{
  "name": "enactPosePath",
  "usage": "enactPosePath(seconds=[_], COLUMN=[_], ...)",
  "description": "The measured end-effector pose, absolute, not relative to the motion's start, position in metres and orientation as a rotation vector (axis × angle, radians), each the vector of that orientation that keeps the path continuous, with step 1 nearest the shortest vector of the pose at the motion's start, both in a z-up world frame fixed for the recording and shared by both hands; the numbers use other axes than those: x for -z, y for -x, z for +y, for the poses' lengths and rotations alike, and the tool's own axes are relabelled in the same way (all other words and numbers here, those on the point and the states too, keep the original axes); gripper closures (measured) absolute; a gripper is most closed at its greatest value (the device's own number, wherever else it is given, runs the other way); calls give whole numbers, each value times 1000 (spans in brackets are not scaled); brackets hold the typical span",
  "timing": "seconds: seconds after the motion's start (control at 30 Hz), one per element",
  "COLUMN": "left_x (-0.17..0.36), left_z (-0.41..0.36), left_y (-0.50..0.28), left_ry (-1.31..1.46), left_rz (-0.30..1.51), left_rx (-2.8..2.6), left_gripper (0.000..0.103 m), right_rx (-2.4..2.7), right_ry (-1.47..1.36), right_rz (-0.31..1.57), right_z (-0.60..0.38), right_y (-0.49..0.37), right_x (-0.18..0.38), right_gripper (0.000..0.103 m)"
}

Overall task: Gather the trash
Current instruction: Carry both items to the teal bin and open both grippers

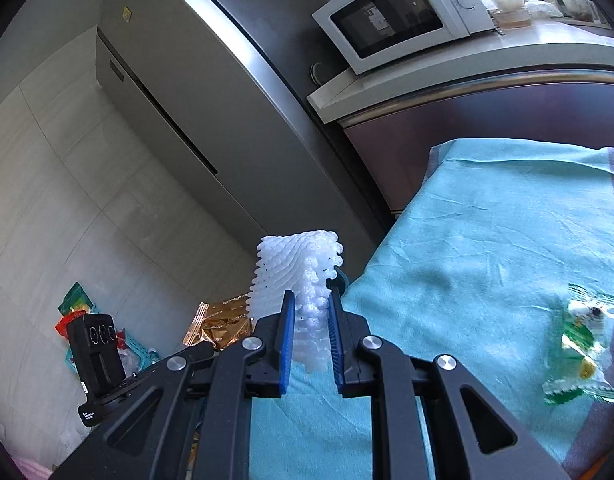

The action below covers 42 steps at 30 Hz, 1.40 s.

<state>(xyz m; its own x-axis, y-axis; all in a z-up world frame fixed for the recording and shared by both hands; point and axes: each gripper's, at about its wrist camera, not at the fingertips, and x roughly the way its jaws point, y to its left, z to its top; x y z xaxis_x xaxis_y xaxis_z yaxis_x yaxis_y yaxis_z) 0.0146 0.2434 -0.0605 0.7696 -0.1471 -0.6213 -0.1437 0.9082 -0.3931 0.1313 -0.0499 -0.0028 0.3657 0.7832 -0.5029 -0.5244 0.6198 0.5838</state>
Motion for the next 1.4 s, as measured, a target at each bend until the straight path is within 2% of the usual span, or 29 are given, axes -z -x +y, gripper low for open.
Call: enactPosePath(seconds=[1.4], left_x=[129], left_z=[279], left_y=[-65], left_ry=[505], left_rz=[835], left_rx=[-143], left_gripper=[91], right_rx=[-837], right_ry=[-35], right_rz=[1052], right_z=[91], right_y=[-167], right_x=[50], right_gripper=[86])
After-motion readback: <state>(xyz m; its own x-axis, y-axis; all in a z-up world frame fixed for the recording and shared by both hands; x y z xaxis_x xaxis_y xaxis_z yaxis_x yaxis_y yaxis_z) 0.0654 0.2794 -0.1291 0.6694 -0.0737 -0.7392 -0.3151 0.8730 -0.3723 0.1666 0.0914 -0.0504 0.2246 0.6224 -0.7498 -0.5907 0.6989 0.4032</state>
